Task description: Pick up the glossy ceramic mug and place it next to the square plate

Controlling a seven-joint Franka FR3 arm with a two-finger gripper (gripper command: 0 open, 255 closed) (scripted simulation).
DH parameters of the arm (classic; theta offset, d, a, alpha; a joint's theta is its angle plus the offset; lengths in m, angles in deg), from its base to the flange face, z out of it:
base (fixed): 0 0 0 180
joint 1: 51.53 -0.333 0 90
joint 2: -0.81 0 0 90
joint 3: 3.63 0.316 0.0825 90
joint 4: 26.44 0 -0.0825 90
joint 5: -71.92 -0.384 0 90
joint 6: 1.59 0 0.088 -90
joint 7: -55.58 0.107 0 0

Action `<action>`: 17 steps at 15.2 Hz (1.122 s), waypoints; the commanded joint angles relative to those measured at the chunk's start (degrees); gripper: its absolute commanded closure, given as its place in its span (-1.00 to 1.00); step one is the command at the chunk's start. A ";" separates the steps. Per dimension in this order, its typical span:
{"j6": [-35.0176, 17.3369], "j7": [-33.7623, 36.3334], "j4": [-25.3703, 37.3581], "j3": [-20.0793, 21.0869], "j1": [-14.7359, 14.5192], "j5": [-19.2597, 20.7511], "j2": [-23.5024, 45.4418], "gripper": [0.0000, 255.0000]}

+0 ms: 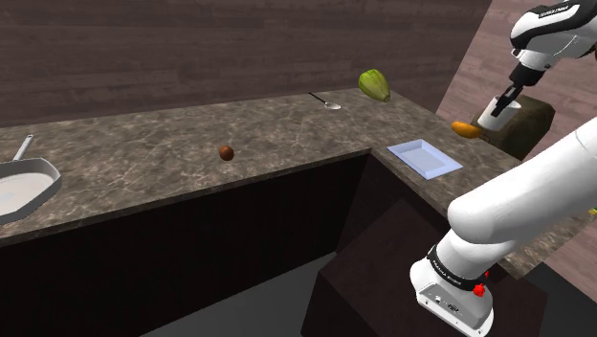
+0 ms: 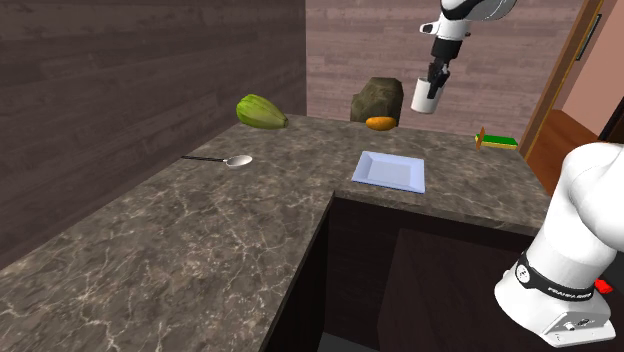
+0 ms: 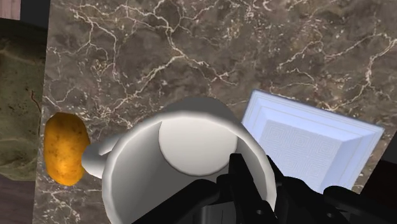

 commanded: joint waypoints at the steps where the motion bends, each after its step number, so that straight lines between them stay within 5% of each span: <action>1: 0.21 -4.18 2.49 -2.94 0.21 -1.86 2.68 1.00; 5: 0.91 -12.21 7.36 -8.17 1.10 -6.92 8.78 1.00; 17: -8.09 -14.56 0.04 -9.09 1.34 -9.64 11.70 1.00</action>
